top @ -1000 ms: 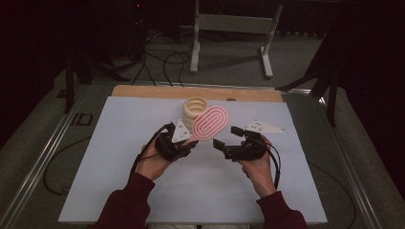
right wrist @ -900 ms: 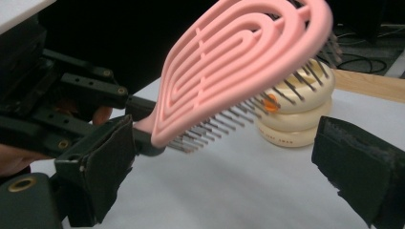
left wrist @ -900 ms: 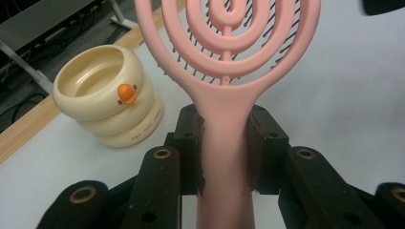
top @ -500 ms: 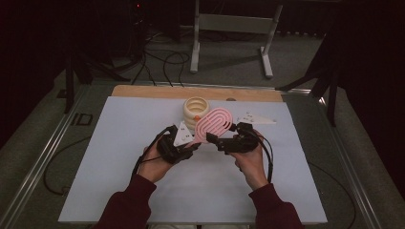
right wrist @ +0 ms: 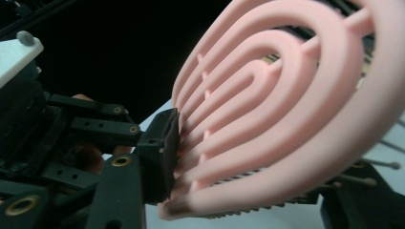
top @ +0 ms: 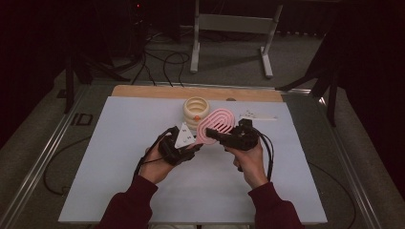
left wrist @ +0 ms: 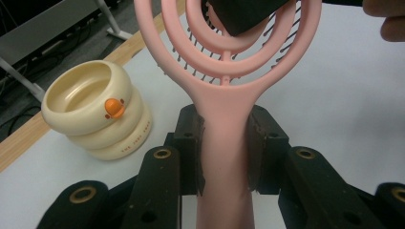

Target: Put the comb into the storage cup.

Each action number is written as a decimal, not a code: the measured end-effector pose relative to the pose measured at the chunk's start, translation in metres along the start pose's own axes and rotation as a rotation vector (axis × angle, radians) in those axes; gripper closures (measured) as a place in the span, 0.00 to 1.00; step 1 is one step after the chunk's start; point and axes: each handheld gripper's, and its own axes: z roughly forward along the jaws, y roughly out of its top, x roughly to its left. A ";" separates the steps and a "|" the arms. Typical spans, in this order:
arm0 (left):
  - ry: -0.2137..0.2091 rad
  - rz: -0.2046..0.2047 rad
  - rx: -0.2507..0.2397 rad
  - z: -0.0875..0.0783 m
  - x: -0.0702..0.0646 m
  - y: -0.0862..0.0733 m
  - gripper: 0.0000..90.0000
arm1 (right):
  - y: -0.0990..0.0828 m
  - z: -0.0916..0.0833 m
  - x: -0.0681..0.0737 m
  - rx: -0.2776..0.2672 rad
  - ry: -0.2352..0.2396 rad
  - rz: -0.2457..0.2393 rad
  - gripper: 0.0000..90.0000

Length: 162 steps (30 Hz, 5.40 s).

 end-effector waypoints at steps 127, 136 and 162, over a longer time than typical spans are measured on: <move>0.253 -0.364 -0.171 -0.084 0.026 -0.177 0.00 | 0.007 0.018 0.006 -0.032 0.064 0.096 0.71; 0.273 -0.389 -0.191 -0.097 0.023 -0.191 0.00 | 0.007 0.018 0.005 -0.045 0.065 0.098 0.71; 0.323 -0.432 -0.226 -0.103 0.026 -0.203 0.00 | 0.017 0.018 0.007 -0.079 0.065 0.090 0.71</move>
